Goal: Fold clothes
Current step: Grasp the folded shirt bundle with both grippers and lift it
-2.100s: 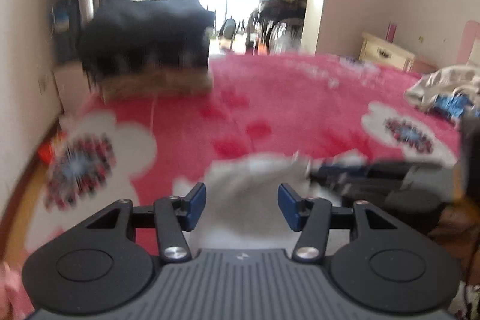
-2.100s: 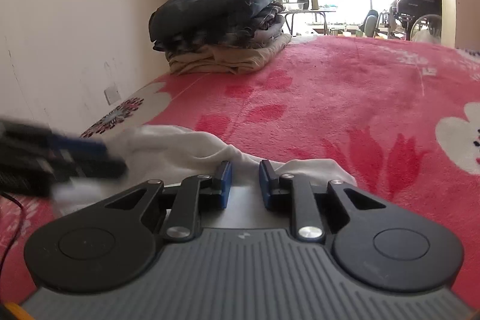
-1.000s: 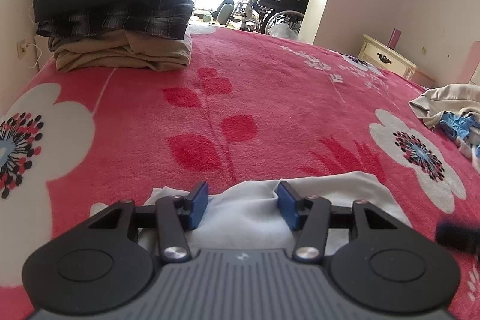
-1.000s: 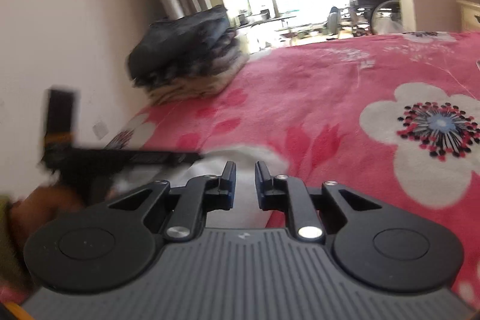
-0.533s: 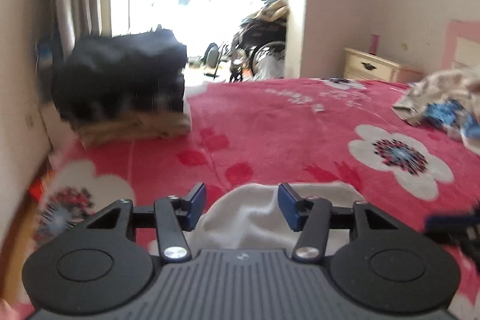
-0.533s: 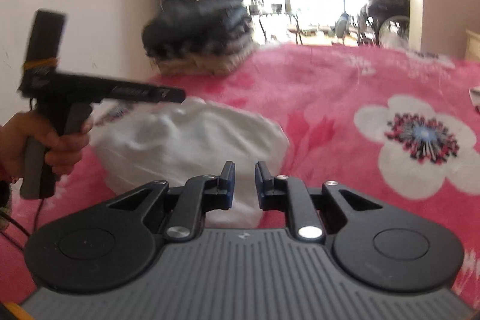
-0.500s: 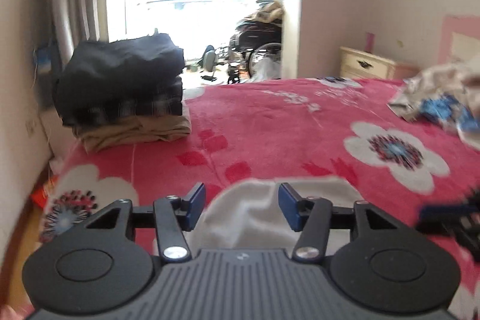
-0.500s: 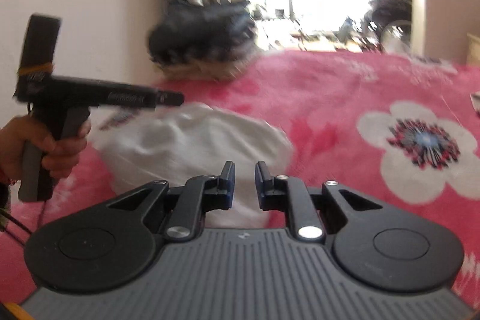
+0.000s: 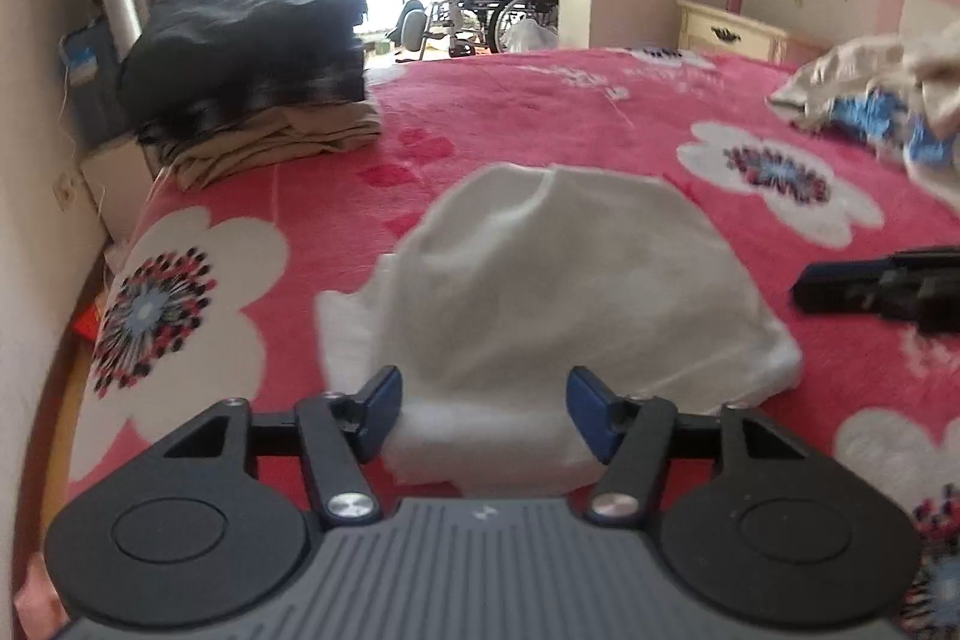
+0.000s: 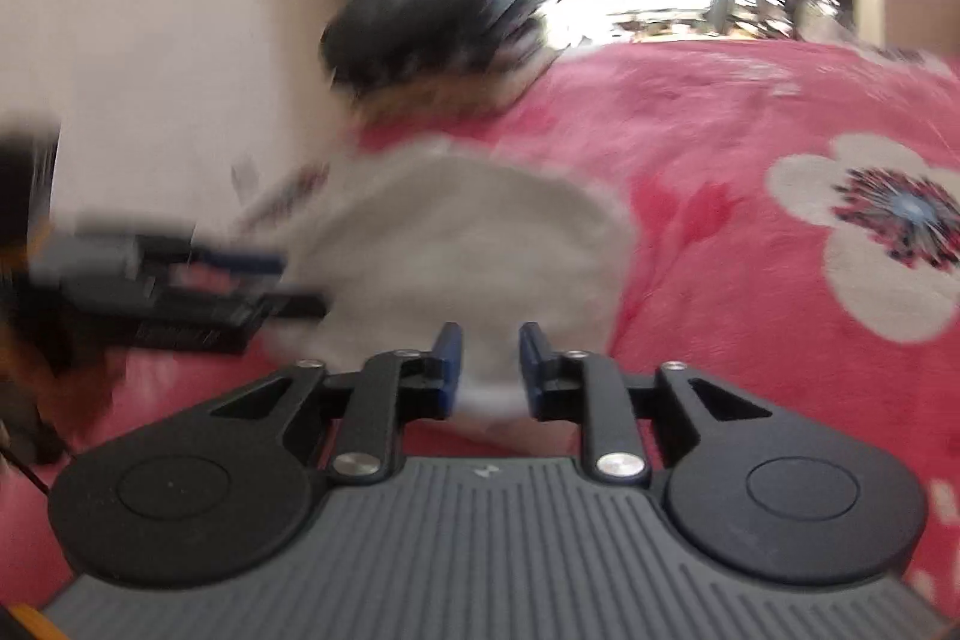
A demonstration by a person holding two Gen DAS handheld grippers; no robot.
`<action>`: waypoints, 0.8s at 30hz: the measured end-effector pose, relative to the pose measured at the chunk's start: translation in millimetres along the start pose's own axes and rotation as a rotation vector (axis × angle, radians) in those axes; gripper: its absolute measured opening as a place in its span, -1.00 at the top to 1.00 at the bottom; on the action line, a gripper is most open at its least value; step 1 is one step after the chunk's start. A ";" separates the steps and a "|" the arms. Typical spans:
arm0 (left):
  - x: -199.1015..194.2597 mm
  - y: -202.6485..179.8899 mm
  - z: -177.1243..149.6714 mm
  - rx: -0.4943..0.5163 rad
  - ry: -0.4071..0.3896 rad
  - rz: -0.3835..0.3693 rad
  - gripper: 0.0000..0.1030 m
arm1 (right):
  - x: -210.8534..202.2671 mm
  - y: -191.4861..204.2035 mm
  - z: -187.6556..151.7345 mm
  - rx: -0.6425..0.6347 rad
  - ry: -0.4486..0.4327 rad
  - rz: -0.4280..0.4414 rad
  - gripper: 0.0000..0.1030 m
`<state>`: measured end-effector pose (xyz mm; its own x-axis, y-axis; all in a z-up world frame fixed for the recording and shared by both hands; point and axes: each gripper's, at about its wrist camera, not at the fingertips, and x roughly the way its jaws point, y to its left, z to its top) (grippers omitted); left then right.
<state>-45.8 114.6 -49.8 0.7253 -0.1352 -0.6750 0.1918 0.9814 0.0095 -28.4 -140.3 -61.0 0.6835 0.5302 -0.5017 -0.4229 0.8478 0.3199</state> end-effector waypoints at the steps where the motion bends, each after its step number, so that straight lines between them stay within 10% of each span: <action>1: -4.2 9.6 0.2 -0.039 0.009 -0.019 -0.37 | -5.2 -12.1 4.0 0.076 -0.017 0.018 0.26; 6: 15.3 57.1 -1.1 -0.280 0.117 -0.129 -0.48 | -6.3 -72.9 11.2 0.424 -0.047 0.084 -0.06; 11: 48.6 71.1 -5.2 -0.390 0.216 -0.259 -0.57 | 26.3 -100.4 1.7 0.602 0.122 0.089 -0.25; 24: 92.5 74.7 7.0 -0.461 0.175 -0.390 -0.63 | 82.6 -104.3 7.9 0.667 0.235 0.269 -0.33</action>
<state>40.3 174.4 -106.5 0.5330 -0.5087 -0.6761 0.0868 0.8277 -0.5544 76.9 -184.9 -129.4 0.4314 0.7689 -0.4719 -0.0560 0.5449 0.8366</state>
